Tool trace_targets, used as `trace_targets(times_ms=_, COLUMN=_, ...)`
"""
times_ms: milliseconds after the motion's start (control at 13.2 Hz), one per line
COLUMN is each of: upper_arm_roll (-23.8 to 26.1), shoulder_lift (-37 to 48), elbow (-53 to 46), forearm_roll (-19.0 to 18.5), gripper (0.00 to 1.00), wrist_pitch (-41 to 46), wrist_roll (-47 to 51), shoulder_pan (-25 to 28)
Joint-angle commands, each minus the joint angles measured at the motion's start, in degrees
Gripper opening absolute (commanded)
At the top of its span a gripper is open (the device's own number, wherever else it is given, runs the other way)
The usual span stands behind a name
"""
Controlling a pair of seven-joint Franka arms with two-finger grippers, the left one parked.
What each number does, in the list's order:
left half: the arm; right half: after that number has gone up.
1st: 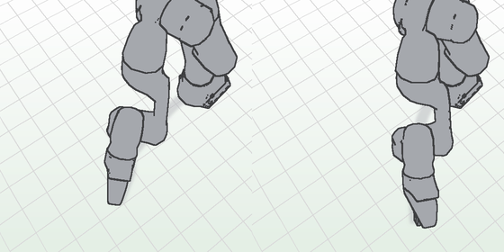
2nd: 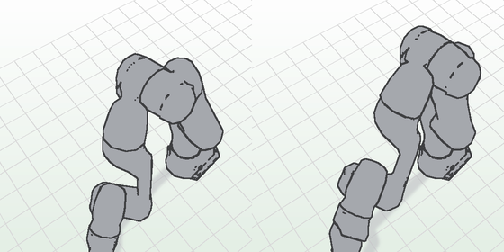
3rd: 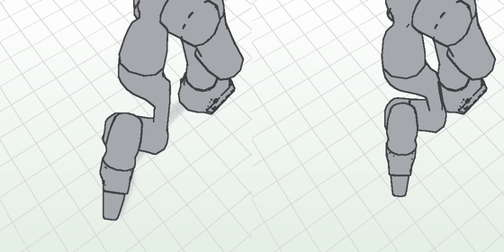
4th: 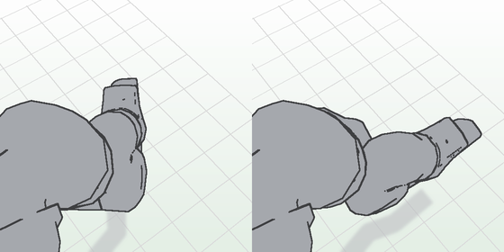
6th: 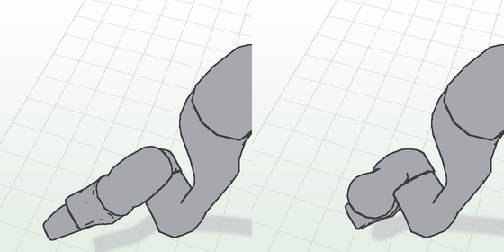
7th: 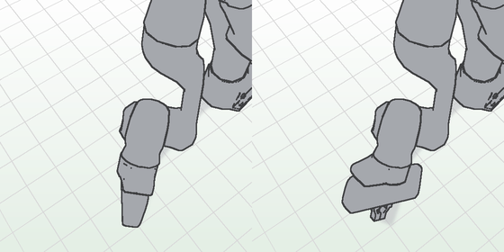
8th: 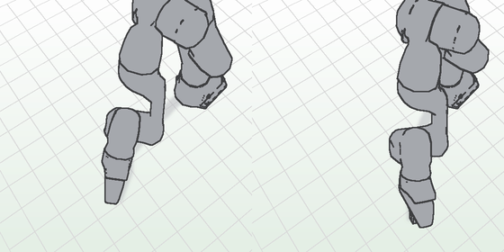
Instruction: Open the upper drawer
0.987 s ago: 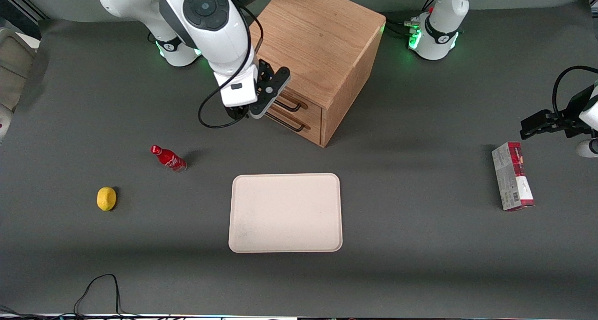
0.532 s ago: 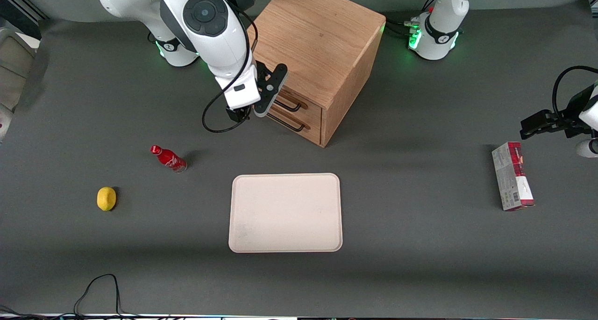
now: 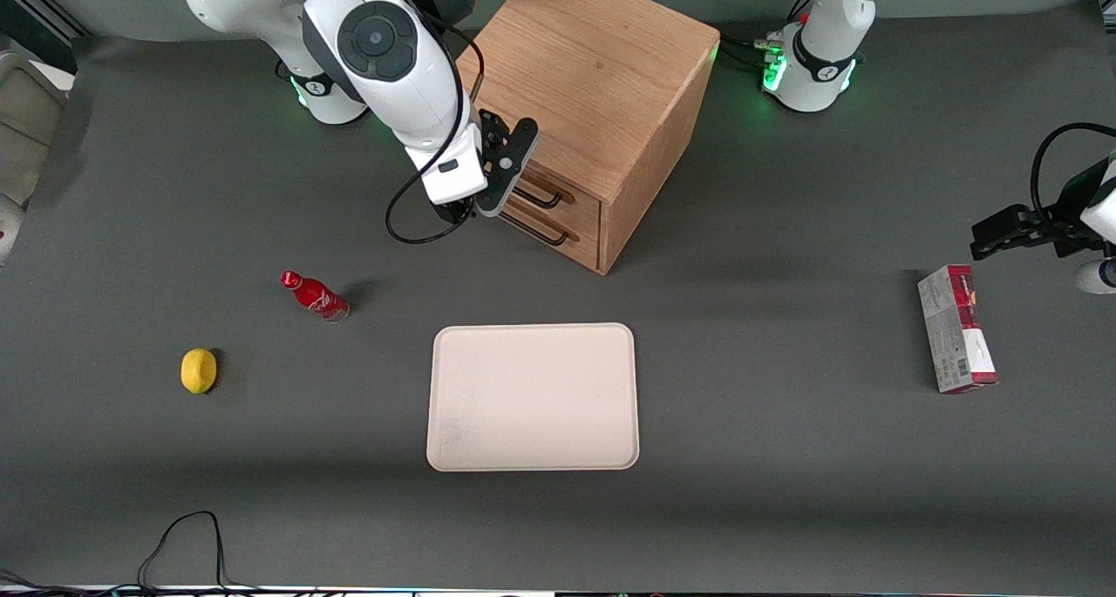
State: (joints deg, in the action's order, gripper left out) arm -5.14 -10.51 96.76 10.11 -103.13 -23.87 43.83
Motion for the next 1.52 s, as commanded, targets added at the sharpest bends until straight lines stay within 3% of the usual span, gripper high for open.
trace_targets(times_ms=0, upper_arm_roll=-0.57, shoulder_lift=1.54, elbow=4.99, forearm_roll=1.76, gripper=1.00, wrist_pitch=-5.13, wrist_roll=-1.44, shoulder_pan=0.37)
trace_targets(times_ms=608, upper_arm_roll=-0.05, shoulder_lift=0.49, elbow=8.96, forearm_roll=1.85, gripper=1.00, wrist_pitch=-9.80, wrist_roll=-1.53, shoulder_pan=0.64)
trace_targets(times_ms=759, upper_arm_roll=-0.05, shoulder_lift=0.49, elbow=10.10, forearm_roll=4.73, gripper=1.00, wrist_pitch=-11.21, wrist_roll=-1.79, shoulder_pan=0.64)
trace_targets(times_ms=1443, upper_arm_roll=-0.31, shoulder_lift=-2.24, elbow=10.90, forearm_roll=4.13, gripper=1.00, wrist_pitch=-13.76, wrist_roll=-2.23, shoulder_pan=0.99)
